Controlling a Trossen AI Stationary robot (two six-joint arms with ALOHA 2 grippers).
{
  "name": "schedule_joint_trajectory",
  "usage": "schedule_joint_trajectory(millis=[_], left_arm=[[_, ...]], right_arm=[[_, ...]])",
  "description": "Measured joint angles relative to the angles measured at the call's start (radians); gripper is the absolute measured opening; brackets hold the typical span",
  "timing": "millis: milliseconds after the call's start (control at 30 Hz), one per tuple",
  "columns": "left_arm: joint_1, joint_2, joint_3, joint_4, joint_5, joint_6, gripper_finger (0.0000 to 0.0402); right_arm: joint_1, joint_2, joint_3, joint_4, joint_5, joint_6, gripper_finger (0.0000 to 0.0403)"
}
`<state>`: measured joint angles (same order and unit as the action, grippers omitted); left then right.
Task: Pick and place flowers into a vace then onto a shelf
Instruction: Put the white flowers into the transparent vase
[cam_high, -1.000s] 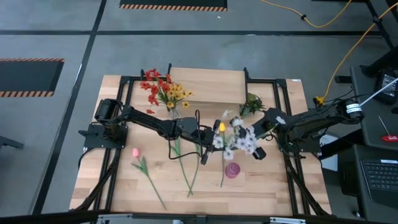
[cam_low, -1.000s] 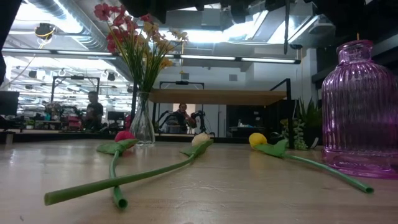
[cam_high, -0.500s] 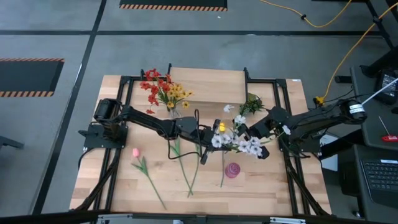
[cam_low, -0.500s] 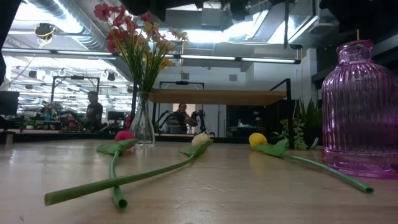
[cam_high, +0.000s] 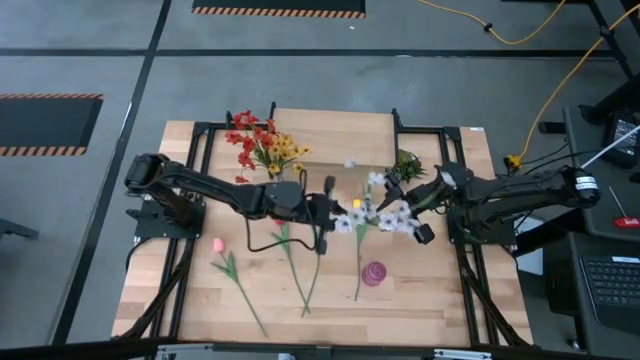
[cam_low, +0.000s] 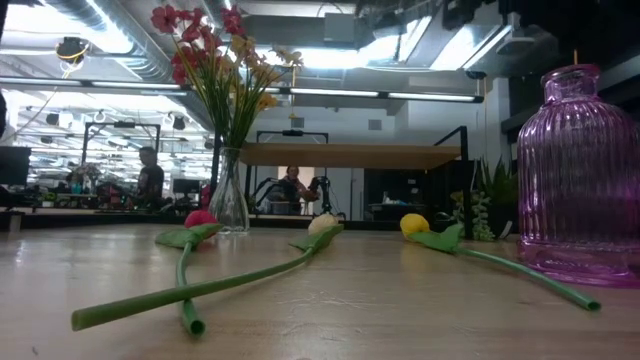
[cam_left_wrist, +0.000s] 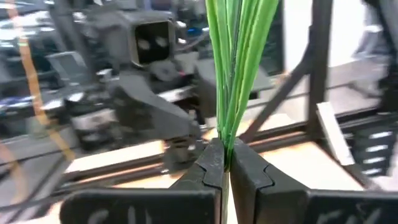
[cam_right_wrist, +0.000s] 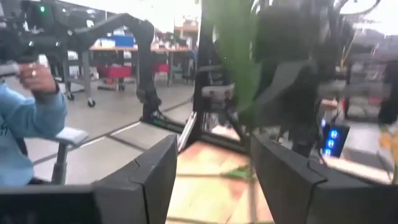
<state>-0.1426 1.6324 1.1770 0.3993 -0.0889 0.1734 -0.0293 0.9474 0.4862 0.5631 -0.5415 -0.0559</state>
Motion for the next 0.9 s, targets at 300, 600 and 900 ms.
schedule_joint_trajectory(millis=[300,600,900], left_arm=[[-0.088,-0.148,-0.264,0.168,-0.322,-0.033,0.0003],[-0.241,-0.347,-0.551,0.382,-0.722,-0.046,0.0003],[-0.384,-0.366,-0.622,0.436,-1.141,0.007,0.0003]], right_arm=[[-0.003,0.007,0.0,-0.071,0.0,-0.054,0.0133],[-0.003,0.057,-0.001,-0.081,0.019,-0.057,0.0011],[-0.003,0.142,-0.001,-0.059,0.08,-0.062,0.0006]])
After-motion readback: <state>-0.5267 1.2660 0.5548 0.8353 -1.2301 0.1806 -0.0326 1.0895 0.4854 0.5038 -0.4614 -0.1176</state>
